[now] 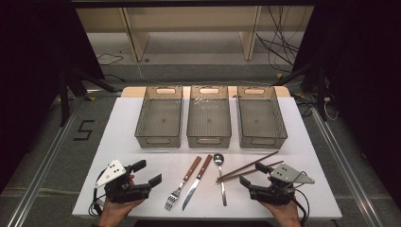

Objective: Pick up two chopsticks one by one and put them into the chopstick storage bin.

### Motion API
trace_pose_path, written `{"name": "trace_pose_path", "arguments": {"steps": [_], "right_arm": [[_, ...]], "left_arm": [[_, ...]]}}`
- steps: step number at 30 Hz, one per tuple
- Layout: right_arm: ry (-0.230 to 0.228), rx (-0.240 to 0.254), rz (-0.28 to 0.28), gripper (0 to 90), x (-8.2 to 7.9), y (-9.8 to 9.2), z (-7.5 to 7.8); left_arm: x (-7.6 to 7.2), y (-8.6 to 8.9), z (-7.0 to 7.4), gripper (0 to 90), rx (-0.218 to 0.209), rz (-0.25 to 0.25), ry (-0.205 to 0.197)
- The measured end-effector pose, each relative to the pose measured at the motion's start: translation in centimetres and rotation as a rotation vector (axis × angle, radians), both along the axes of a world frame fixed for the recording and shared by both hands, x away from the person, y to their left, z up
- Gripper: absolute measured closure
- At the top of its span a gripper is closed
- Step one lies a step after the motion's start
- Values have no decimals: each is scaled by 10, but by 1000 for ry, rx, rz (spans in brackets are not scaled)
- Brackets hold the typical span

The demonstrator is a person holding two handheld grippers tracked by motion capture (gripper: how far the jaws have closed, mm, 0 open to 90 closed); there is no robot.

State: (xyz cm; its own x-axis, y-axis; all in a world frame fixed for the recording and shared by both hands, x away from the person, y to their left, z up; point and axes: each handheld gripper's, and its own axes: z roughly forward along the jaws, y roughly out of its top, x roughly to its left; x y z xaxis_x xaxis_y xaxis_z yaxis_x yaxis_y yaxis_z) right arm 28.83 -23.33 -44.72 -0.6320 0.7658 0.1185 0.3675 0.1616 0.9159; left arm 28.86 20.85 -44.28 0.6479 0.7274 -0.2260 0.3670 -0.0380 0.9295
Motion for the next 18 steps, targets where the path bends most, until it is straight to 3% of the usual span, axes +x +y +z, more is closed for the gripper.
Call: {"name": "trace_pose_path", "arguments": {"steps": [10, 18], "right_arm": [[1, -5, 3, 246, 1, -2, 3], [3, -66, 29, 247, 6, -6, 11]], "left_arm": [[0, 0, 0, 167, 3, 1, -1], [0, 0, 0, 167, 3, 2, 1]]}}
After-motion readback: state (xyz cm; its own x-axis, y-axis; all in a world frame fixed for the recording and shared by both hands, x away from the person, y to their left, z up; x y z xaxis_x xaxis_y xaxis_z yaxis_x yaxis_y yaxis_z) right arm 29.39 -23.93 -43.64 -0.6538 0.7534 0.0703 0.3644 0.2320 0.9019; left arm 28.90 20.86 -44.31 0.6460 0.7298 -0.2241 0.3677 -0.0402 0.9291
